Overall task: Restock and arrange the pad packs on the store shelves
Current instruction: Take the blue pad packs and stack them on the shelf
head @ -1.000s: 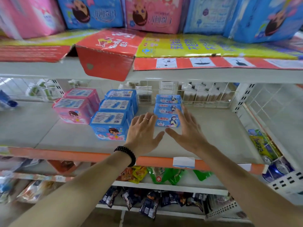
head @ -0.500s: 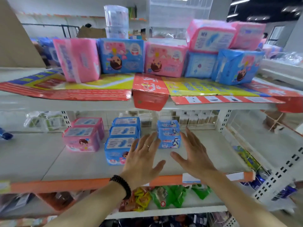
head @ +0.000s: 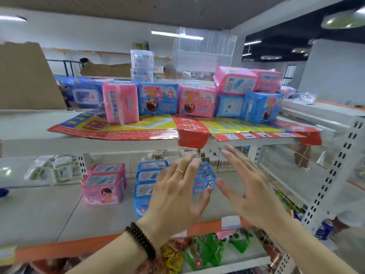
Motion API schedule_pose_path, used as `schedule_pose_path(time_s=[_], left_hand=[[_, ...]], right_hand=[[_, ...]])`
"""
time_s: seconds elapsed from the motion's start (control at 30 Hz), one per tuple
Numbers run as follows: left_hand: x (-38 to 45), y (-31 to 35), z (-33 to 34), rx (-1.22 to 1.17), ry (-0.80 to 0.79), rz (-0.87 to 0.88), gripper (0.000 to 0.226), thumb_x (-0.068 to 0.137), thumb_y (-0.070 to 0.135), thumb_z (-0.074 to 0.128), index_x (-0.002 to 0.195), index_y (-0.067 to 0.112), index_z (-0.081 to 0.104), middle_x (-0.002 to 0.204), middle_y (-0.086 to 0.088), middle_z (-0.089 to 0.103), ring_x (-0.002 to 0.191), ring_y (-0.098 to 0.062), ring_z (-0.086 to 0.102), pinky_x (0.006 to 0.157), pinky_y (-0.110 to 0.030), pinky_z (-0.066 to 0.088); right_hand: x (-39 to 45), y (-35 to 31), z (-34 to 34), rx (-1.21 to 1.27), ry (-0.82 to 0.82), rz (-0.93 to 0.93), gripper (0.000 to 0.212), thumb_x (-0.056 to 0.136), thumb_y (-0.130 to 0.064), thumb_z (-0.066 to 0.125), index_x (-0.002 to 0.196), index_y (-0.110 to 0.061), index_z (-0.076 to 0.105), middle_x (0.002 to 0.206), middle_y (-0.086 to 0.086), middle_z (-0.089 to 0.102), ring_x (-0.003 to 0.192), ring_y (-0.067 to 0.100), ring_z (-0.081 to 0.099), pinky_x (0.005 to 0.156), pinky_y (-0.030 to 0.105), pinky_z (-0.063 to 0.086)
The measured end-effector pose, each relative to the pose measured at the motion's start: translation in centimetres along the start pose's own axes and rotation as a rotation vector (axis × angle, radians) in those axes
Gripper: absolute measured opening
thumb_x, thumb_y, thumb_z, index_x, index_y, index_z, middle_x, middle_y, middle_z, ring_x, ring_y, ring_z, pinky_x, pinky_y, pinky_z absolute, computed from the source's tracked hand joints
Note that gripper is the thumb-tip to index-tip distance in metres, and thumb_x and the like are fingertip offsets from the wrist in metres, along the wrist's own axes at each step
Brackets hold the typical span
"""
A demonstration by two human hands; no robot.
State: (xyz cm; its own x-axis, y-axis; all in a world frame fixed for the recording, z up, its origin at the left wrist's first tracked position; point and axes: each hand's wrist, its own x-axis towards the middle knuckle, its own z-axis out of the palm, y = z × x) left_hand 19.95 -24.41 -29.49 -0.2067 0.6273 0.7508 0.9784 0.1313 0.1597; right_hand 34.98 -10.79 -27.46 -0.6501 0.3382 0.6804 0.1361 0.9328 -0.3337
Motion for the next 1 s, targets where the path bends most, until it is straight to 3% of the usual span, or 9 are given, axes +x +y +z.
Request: schedule_pose_path(time_s=[0.13, 0.3, 0.47, 0.6, 0.87, 1.0], left_hand=[[2.2, -0.4, -3.6, -0.002, 0.106, 0.006, 0.058, 0.092, 0.052, 0.049, 0.135, 0.013, 0.051, 0.149, 0.0, 0.047, 0.133, -0.022, 0.048, 0.101, -0.043, 0.047], [6.1, -1.1, -6.9, 0.099, 0.191, 0.02, 0.058, 0.093, 0.048, 0.051, 0.136, 0.009, 0.049, 0.145, -0.004, 0.048, 0.13, -0.025, 0.049, 0.103, -0.043, 0.044], [9.9, -1.9, -7.7, 0.233, 0.19, -0.052, 0.059, 0.091, 0.051, 0.05, 0.138, 0.016, 0.043, 0.143, 0.0, 0.047, 0.127, -0.022, 0.048, 0.095, -0.043, 0.046], [12.9, -2.9, -7.4, 0.352, 0.156, -0.086, 0.063, 0.089, 0.052, 0.051, 0.139, 0.017, 0.038, 0.143, -0.001, 0.045, 0.128, -0.025, 0.048, 0.095, -0.045, 0.045], [16.9, -6.8, -6.8, 0.581, 0.074, -0.268, 0.061, 0.088, 0.044, 0.065, 0.136, 0.016, 0.041, 0.136, -0.007, 0.051, 0.122, -0.034, 0.052, 0.091, -0.049, 0.043], [17.7, -8.1, -7.3, 0.677, 0.038, -0.304, 0.062, 0.086, 0.05, 0.055, 0.135, 0.013, 0.045, 0.133, -0.011, 0.056, 0.117, -0.035, 0.055, 0.093, -0.049, 0.042]], right_hand=[[2.8, -2.9, -2.2, 0.044, 0.064, -0.2, 0.063, 0.093, -0.044, 0.057, 0.148, -0.016, 0.045, 0.156, -0.006, 0.041, 0.145, 0.008, 0.036, 0.116, 0.036, 0.037], [7.4, -3.7, -2.3, 0.04, 0.126, -0.312, 0.065, 0.094, -0.045, 0.057, 0.147, -0.01, 0.045, 0.154, 0.002, 0.044, 0.144, 0.013, 0.039, 0.116, 0.037, 0.037], [13.0, -2.9, -1.7, -0.023, 0.065, -0.245, 0.075, 0.089, -0.059, 0.049, 0.154, -0.023, 0.035, 0.161, -0.003, 0.031, 0.148, 0.016, 0.03, 0.118, 0.043, 0.033], [17.2, -1.6, -1.8, -0.056, -0.053, -0.205, 0.082, 0.091, -0.057, 0.057, 0.158, -0.028, 0.019, 0.166, -0.005, 0.017, 0.152, 0.018, 0.018, 0.122, 0.045, 0.023], [24.7, 2.7, -1.1, -0.073, -0.136, -0.261, 0.083, 0.091, -0.049, 0.061, 0.158, -0.021, 0.021, 0.164, -0.003, 0.023, 0.149, 0.022, 0.026, 0.119, 0.04, 0.028], [26.9, 3.8, -0.3, -0.063, -0.179, -0.278, 0.082, 0.093, -0.051, 0.058, 0.158, -0.021, 0.019, 0.165, -0.001, 0.021, 0.149, 0.023, 0.026, 0.118, 0.04, 0.027]])
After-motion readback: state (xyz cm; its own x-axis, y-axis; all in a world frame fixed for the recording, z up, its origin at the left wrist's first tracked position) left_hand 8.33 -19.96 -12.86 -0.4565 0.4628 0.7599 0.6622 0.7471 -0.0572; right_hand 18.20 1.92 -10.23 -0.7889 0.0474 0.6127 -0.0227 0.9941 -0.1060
